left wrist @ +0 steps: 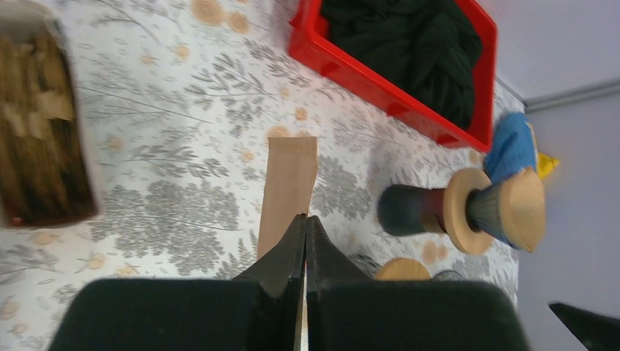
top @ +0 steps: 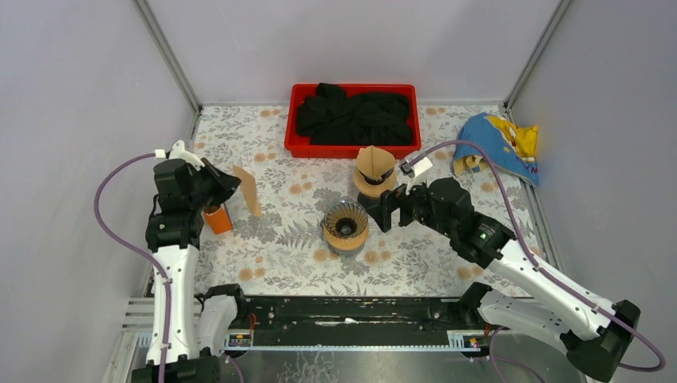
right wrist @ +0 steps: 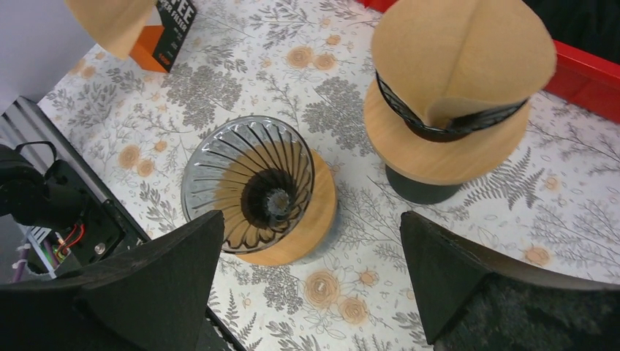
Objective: Place the coffee filter in the dripper
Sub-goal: Pick up the coffee filter from the coffee filter holder, then place the coffee filter in the coffee dripper.
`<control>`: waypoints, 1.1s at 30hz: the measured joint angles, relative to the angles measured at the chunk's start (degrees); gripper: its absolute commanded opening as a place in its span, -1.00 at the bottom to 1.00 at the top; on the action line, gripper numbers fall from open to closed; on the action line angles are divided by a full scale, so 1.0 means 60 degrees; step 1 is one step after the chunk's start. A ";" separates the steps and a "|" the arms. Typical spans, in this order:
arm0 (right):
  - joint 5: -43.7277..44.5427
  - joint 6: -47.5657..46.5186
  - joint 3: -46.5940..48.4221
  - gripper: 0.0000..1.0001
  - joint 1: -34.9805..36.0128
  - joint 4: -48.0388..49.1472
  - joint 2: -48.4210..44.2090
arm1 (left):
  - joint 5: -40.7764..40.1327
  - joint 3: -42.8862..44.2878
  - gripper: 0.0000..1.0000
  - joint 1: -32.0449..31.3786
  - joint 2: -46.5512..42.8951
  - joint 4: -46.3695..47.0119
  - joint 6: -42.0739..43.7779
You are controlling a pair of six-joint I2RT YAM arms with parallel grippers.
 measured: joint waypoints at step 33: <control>-0.0703 -0.0240 0.0215 0.87 0.0623 0.4608 0.2204 | -0.7690 0.1967 -1.00 -0.9617 0.2674 0.1435 -0.1923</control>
